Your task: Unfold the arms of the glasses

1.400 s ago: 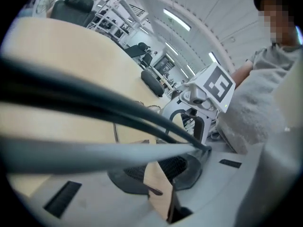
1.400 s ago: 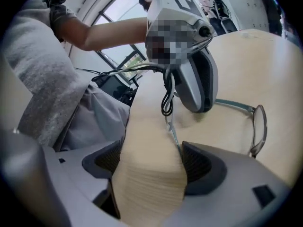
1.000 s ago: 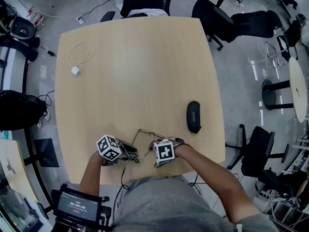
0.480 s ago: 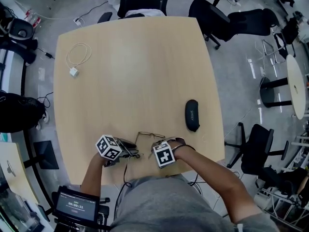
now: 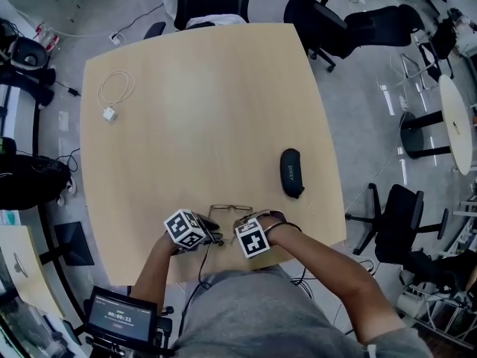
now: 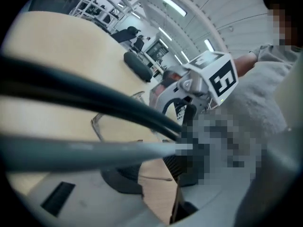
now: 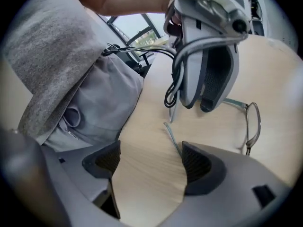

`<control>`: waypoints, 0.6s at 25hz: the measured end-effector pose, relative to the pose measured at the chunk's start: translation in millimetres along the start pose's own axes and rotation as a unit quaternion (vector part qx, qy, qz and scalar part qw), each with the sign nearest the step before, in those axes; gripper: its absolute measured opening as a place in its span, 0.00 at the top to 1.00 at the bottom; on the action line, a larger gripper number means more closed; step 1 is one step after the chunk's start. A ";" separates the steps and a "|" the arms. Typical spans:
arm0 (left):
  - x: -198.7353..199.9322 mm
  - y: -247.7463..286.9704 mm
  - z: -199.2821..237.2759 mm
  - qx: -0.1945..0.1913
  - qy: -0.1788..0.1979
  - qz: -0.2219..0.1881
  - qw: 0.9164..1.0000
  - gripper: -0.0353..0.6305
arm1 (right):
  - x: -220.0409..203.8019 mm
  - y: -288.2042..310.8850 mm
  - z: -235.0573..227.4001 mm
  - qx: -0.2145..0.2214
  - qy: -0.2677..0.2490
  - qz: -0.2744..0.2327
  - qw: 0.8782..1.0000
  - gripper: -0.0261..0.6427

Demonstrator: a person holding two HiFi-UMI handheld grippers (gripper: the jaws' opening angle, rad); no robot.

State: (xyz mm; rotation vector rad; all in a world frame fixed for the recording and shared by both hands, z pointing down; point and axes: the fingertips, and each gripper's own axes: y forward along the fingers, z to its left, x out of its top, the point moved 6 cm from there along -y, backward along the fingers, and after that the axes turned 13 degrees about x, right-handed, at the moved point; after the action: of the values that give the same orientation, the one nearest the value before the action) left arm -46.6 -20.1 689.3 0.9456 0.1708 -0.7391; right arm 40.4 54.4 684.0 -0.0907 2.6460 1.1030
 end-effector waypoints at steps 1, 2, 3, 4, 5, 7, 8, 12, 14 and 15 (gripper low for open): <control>-4.1 3.6 2.4 0.003 -0.003 0.008 1.000 0.79 | -0.7 1.0 1.2 -0.001 -0.002 0.005 1.000 0.35; -6.0 4.8 4.0 0.004 -0.009 0.007 1.000 0.80 | -2.0 2.1 2.7 -0.001 -0.003 0.011 1.000 0.35; -6.4 4.4 5.3 0.005 -0.017 0.002 1.000 0.80 | -3.8 3.4 4.5 -0.001 -0.003 0.017 1.000 0.35; -6.4 3.5 6.5 0.007 -0.024 -0.003 1.000 0.80 | -6.0 4.6 6.4 -0.001 -0.003 0.021 1.000 0.35; -6.4 2.7 7.4 0.009 -0.030 -0.007 0.999 0.80 | -8.5 5.8 8.6 0.000 -0.002 0.023 1.000 0.35; -6.2 1.0 8.2 0.010 -0.039 -0.012 0.999 0.80 | -14.5 6.9 13.0 -0.001 0.003 0.023 1.000 0.35; -6.1 0.1 8.1 0.011 -0.043 -0.014 0.999 0.80 | -18.0 7.1 15.4 -0.003 0.006 0.021 1.000 0.35; 0.4 5.5 1.5 0.016 -0.053 -0.023 0.998 0.80 | -41.6 7.7 31.6 -0.014 0.024 0.015 0.999 0.35; 5.0 10.1 -2.3 0.019 -0.055 -0.028 0.998 0.80 | -54.1 7.0 38.8 -0.025 0.039 0.009 0.999 0.35; 5.0 11.0 -3.1 0.021 -0.055 -0.029 0.998 0.80 | -57.1 7.1 40.0 -0.031 0.045 0.003 0.999 0.35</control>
State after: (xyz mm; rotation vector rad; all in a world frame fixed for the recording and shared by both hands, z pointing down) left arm -35.3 -16.1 692.7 0.9404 0.0868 -0.8494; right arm 103.1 85.0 677.6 -0.1473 2.6914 1.2116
